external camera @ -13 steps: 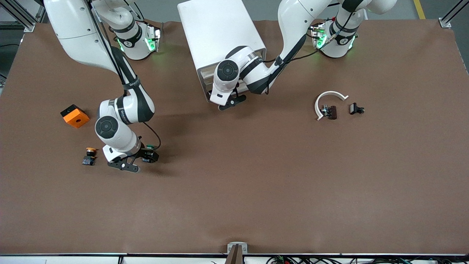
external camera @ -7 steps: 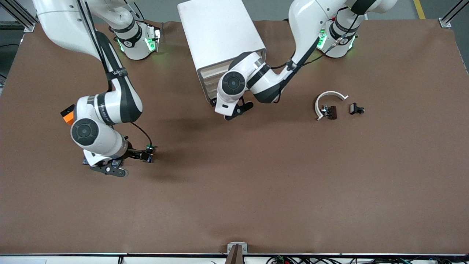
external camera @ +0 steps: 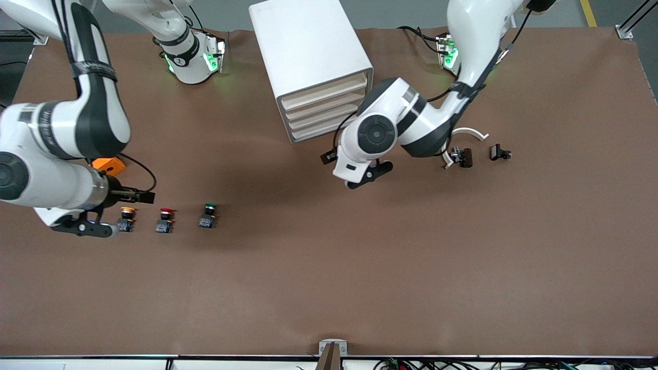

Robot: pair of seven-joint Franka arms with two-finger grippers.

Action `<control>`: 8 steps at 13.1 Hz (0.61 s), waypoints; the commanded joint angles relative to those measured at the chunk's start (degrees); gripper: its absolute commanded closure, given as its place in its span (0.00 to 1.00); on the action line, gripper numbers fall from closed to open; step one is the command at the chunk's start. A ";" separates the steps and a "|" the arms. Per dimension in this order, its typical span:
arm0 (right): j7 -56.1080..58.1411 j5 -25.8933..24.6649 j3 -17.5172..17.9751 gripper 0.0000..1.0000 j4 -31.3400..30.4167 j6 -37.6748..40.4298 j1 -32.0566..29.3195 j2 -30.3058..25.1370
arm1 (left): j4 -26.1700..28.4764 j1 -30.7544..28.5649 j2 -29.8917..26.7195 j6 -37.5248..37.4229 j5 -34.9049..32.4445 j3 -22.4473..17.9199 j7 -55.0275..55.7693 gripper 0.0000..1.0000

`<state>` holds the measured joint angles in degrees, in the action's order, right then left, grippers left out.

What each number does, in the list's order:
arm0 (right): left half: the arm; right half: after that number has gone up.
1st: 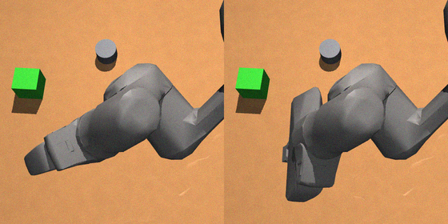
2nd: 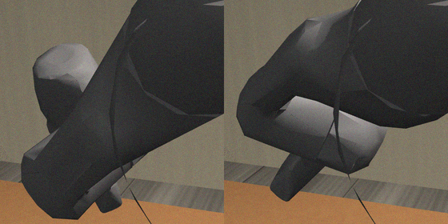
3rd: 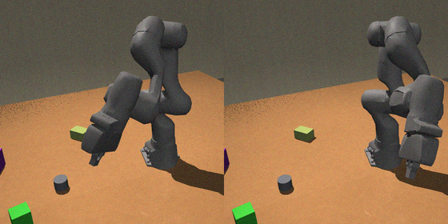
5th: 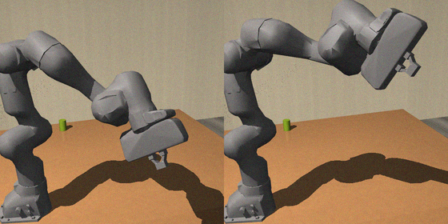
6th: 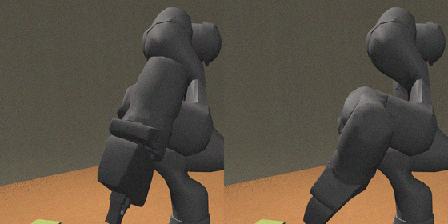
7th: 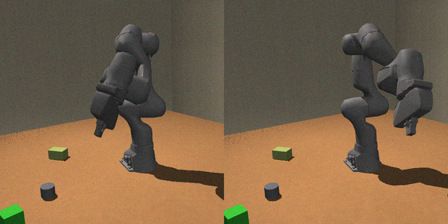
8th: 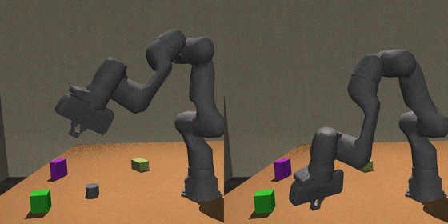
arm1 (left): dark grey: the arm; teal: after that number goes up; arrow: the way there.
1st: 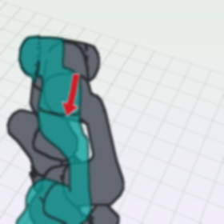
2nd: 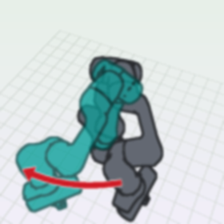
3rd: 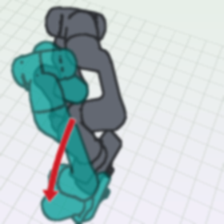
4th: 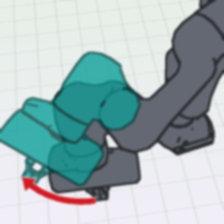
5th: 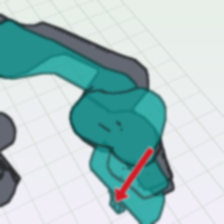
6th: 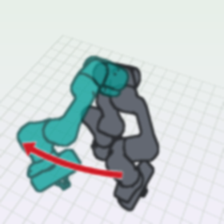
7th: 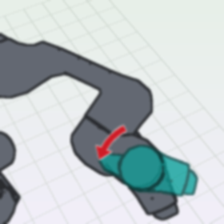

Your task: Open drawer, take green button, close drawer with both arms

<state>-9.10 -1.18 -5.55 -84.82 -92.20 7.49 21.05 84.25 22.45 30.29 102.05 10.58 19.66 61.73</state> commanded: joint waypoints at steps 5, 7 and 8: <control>9.01 -0.49 0.54 0.00 2.99 9.22 -7.05 -7.50 | 1.71 -16.61 -14.19 -16.77 0.14 0.29 -28.36 0.00; 9.10 -1.10 0.62 0.00 2.90 12.03 -8.80 -10.23 | 2.23 -22.59 -17.79 -18.63 -0.29 0.20 -36.21 0.00; 9.28 -1.10 0.71 0.00 2.90 13.09 -9.77 -10.94 | 2.93 -24.97 -19.37 -18.81 -2.38 0.29 -39.37 0.00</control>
<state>-0.63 -1.47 -5.80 -80.95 -80.79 -0.09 12.67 84.30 1.43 15.22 83.85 10.00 19.40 27.83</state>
